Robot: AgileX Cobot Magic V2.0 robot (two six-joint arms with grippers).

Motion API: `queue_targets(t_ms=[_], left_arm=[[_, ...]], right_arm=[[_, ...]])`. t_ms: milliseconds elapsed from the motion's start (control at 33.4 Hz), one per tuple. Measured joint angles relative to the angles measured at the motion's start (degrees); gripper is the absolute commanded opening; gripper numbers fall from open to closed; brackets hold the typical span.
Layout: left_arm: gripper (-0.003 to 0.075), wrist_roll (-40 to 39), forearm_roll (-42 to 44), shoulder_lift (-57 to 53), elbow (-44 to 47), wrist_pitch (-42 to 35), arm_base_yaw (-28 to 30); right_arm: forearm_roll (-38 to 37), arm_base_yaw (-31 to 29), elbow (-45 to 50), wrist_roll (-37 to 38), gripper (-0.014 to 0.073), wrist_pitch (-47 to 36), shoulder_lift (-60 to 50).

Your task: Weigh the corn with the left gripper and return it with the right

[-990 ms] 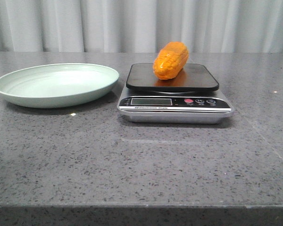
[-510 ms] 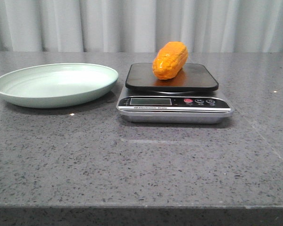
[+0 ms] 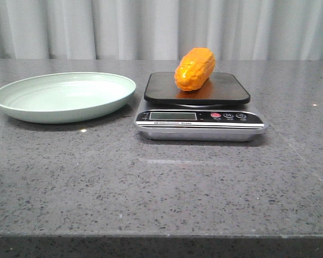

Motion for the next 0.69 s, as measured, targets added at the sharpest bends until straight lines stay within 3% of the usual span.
queue_targets(t_ms=[390, 690], left_arm=[[0.0133, 5.72, -0.04, -28.16, 22.22, -5.82, 0.06], [0.0133, 6.12, -0.04, -29.26, 27.22, -13.28, 0.06]], right_arm=[[0.0, 0.0, 0.0, 0.0, 0.015, 0.0, 0.0], [0.0, -0.03, 0.09, 0.0, 0.015, 0.0, 0.0]])
